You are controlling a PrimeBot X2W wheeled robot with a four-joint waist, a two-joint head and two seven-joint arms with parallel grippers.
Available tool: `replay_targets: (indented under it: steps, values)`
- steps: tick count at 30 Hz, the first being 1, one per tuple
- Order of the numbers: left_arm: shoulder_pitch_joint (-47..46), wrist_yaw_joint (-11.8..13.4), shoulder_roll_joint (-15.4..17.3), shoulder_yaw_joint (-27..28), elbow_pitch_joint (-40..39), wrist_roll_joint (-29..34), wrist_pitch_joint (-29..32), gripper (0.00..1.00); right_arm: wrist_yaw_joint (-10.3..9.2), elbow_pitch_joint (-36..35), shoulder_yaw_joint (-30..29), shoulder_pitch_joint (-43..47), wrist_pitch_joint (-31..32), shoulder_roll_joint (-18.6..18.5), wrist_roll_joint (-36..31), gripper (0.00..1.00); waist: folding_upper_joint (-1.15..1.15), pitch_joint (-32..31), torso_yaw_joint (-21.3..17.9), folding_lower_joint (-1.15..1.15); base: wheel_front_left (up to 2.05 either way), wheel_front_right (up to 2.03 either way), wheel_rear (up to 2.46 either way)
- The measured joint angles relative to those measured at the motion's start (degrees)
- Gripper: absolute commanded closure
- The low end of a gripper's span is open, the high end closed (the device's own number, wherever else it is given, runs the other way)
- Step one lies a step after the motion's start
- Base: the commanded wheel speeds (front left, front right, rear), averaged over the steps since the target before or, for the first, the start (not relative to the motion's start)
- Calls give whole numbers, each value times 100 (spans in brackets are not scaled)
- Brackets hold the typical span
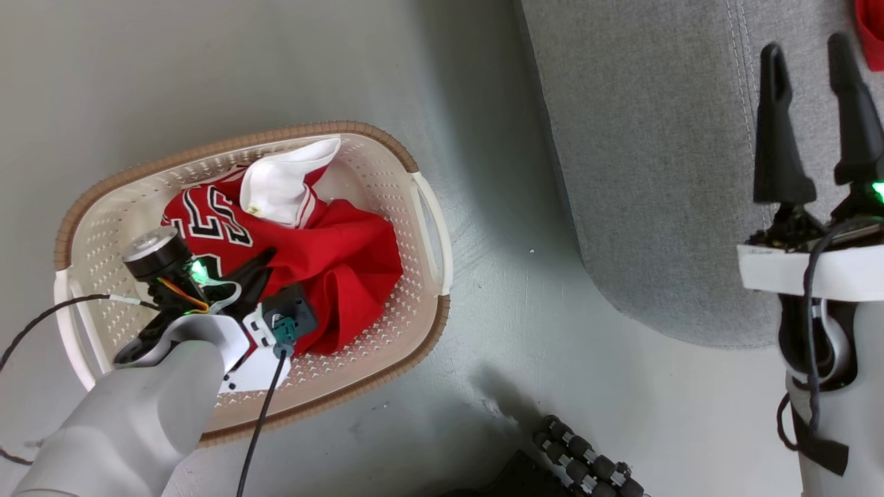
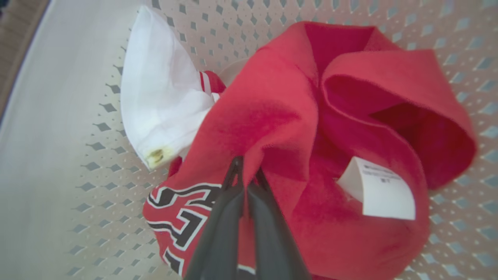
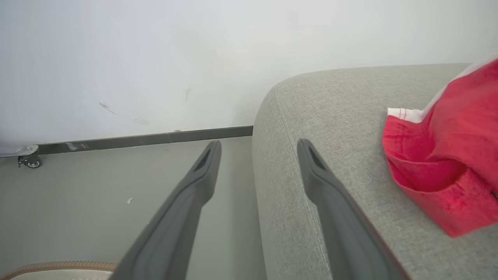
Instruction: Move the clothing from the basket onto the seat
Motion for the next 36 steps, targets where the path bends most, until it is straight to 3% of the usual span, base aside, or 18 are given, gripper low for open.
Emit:
replay_targets:
  steps: [20, 36]
  values:
    - [-58, 153, -232, 147, -297, -269, -257, 100, 0, 252, 132, -248, -9, -3, -277, 0, 0, -429, 344, 0, 0, 0, 0]
    - [363, 632, -539, 559, -1505, -892, -308, 100, 0, 726, 371, -469, -9, -159, -563, 0, 0, -1133, 859, 0, 0, 0, 0]
